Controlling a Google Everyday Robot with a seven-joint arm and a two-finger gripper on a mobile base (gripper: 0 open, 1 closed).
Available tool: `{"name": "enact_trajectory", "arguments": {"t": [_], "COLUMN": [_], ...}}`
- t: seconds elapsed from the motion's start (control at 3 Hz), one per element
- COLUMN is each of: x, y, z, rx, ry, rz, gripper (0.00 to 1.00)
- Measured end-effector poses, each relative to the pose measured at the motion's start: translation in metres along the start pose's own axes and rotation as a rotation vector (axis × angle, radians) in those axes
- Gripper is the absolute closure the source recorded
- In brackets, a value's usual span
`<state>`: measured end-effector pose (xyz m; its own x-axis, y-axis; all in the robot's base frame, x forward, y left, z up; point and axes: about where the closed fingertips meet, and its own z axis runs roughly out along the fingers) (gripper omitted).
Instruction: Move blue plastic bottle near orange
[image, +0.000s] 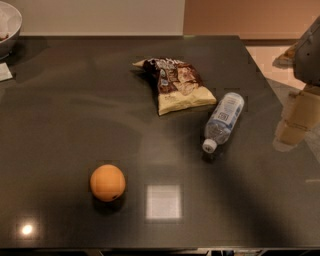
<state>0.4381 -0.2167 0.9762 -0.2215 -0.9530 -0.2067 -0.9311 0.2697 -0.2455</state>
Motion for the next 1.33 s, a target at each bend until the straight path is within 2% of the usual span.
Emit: {"name": "enact_trajectory", "arguments": {"t": [0.33,0.67,1.0,1.33], "x": [-0.001,-0.003,-0.009,-0.017], "y": [-0.001,-0.011,-0.028,-0.043], "z": [-0.001,0.010,0.033,0.058], "rx": [0.002,-0.019,-0.046,-0.050], "ry": [0.001,-0.019,-0.056,-0.087], "rz": [-0.002,-0.048,-0.131,-0.257], "gripper": [0.00,0.00,0.00,0.00]}}
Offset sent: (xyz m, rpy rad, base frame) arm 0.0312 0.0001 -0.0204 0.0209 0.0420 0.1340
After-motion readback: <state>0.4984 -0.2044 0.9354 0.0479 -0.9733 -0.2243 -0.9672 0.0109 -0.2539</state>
